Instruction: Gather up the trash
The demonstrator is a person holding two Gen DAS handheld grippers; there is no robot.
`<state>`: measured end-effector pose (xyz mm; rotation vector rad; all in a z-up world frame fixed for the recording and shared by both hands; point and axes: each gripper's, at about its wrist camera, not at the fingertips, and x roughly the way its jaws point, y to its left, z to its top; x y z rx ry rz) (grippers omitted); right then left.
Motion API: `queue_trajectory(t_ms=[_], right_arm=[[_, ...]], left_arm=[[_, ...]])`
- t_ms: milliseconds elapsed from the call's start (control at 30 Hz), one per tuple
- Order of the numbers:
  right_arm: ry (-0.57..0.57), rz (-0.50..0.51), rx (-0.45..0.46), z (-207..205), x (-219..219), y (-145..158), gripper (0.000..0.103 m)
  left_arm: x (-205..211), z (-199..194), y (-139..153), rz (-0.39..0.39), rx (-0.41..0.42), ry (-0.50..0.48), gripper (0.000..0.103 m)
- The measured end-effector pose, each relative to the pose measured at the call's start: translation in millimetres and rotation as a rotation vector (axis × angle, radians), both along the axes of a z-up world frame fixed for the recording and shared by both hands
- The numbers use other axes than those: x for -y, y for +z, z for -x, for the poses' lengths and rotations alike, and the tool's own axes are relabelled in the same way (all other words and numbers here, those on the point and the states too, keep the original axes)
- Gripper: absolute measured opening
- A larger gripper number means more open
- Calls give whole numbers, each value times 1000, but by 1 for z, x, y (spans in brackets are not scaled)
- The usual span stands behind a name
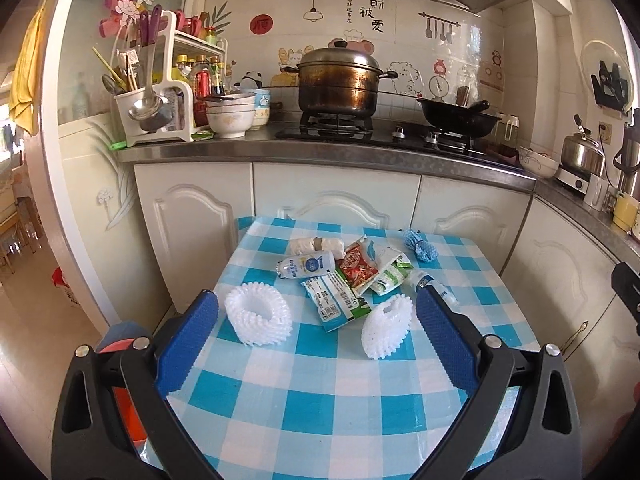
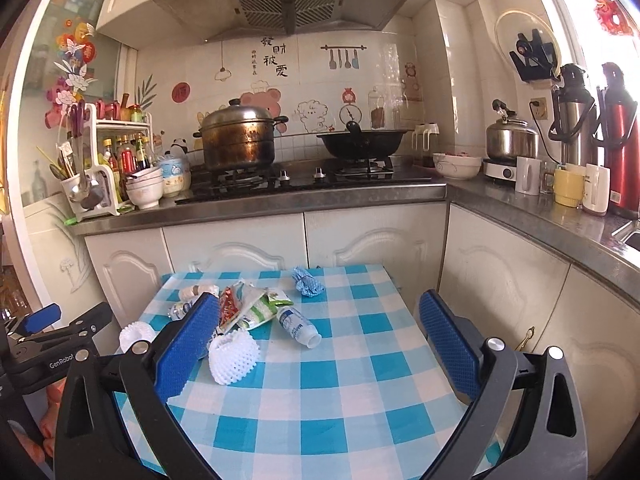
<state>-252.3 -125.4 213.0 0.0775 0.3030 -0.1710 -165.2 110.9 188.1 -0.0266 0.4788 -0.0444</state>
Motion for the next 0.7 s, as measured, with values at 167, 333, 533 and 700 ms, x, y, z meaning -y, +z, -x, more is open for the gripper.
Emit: queue_trajectory(t_ms=[167, 333, 533, 700], right_arm=[[10, 31, 21, 12, -16, 11, 98], [25, 24, 39, 19, -25, 18, 98], [23, 4, 41, 25, -26, 18, 98], [18, 7, 48, 27, -26, 18, 98]], left_arm=[[-16, 15, 4, 5, 28, 20, 99], [-26, 25, 8, 18, 43, 28, 99], [-33, 32, 11, 37, 51, 21, 99], [-38, 36, 13, 50, 57, 18, 99]])
